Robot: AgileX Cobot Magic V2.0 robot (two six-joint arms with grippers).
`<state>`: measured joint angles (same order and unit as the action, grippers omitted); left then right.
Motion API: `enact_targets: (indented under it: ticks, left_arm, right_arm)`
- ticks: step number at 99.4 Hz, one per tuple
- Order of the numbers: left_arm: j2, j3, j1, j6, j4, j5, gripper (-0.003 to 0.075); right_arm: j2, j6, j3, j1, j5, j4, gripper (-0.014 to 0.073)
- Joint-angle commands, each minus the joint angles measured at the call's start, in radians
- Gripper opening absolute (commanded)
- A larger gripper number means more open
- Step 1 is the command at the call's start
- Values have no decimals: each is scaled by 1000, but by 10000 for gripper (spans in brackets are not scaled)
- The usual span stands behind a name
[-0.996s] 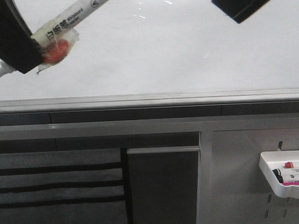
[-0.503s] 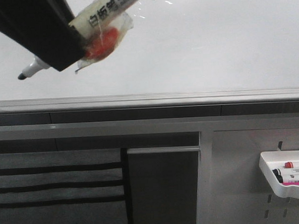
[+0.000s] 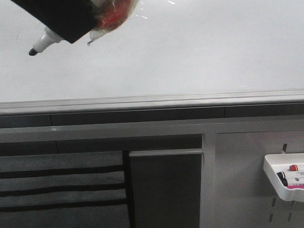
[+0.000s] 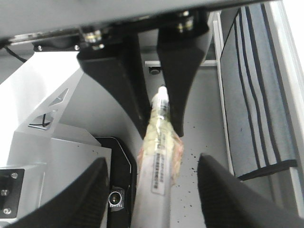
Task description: Write number 3 on whiteboard
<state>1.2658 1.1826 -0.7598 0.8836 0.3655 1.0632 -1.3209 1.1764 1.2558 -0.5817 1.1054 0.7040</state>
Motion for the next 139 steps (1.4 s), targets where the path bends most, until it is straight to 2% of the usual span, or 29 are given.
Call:
enact_targets:
  ticks: [1, 9, 26, 50, 70, 94, 101, 113, 120, 130, 139]
  left_arm:
    - [-30, 34, -7, 1, 38, -32, -20]
    - [-30, 34, -7, 1, 38, -32, -20]
    - [-30, 34, -7, 1, 38, -32, -20]
    - [-30, 34, -7, 1, 38, -32, -20]
    - [-30, 34, -7, 1, 38, -32, -20]
    - [-30, 34, -7, 1, 38, -39, -11]
    - [-30, 34, -7, 1, 38, -41, 55]
    - [-33, 34, -5, 1, 38, -63, 260]
    - [-49, 34, 9, -26, 38, -84, 353]
    - [-84, 34, 54, -61, 38, -98, 414]
    - [-133, 23, 114, -82, 39, -104, 409]
  right_arm:
    - [21, 45, 35, -1, -30, 56, 365]
    - [21, 59, 35, -1, -30, 56, 342]
    - [21, 68, 35, -1, -29, 56, 218]
    - [21, 68, 35, -1, -25, 56, 199]
    - [21, 68, 35, -1, -23, 56, 64]
    - [21, 66, 35, -1, -23, 56, 48]
    - [21, 66, 35, -1, -23, 56, 48]
    - [30, 31, 35, -1, -33, 24, 48]
    - [46, -25, 35, -1, -55, -26, 48]
    - [84, -120, 35, 1, -84, -112, 48]
    - [129, -229, 35, 1, -95, -200, 48]
